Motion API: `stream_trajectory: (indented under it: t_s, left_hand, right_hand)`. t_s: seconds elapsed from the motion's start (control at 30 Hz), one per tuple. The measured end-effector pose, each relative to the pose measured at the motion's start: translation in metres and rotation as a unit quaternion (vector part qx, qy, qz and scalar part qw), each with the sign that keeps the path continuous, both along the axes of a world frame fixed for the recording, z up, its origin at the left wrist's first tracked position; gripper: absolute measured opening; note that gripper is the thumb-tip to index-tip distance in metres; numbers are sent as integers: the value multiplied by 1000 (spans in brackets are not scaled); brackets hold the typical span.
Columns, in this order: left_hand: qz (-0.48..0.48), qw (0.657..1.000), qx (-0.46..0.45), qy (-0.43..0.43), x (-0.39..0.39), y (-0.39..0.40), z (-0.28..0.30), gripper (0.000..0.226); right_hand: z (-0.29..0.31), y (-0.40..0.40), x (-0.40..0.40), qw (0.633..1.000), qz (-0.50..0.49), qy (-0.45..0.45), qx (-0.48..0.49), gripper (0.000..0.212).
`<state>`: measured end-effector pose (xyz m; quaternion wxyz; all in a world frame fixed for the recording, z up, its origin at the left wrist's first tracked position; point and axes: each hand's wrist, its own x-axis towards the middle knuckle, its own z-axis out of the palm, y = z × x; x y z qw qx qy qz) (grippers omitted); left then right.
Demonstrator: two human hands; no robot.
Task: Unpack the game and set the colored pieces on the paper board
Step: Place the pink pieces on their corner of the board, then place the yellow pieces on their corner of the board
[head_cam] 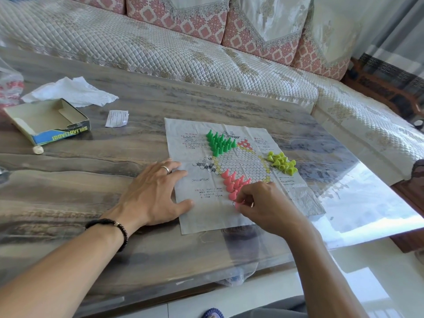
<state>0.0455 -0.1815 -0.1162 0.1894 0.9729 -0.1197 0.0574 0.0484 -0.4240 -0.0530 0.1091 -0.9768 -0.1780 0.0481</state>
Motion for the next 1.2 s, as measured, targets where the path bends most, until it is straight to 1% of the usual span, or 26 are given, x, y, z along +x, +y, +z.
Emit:
stream_trajectory:
  t_s: [0.13,0.27,0.53,0.7,0.9,1.1,1.2]
  left_hand:
    - [4,1000,-5,2,-1,0,0,98]
    - [6,1000,-4,6,-1,0,0,97]
    - [3,1000,-3,2,-1,0,1,99]
    - [2,1000,-8,-3,-1,0,0,96]
    - [6,999,-39,6,2,1,0,92]
    - [10,998,-31,56,8,-3,3,99]
    - [22,996,-39,77,14,-7,11,92]
  right_hand:
    - [-1,-2,1,1000,-16,1,20,4]
    - [-3,-3,3,999,-24,-21,25,11]
    - [-6,-1,6,998,-20,-35,38,11]
    - [-4,-4,6,996,-32,-40,72,6]
    - [1,-12,12,990,-52,-85,100,4]
    - [6,-24,32,984,-99,-111,100,13]
    - [5,-34,47,979,-130,-123,97,14]
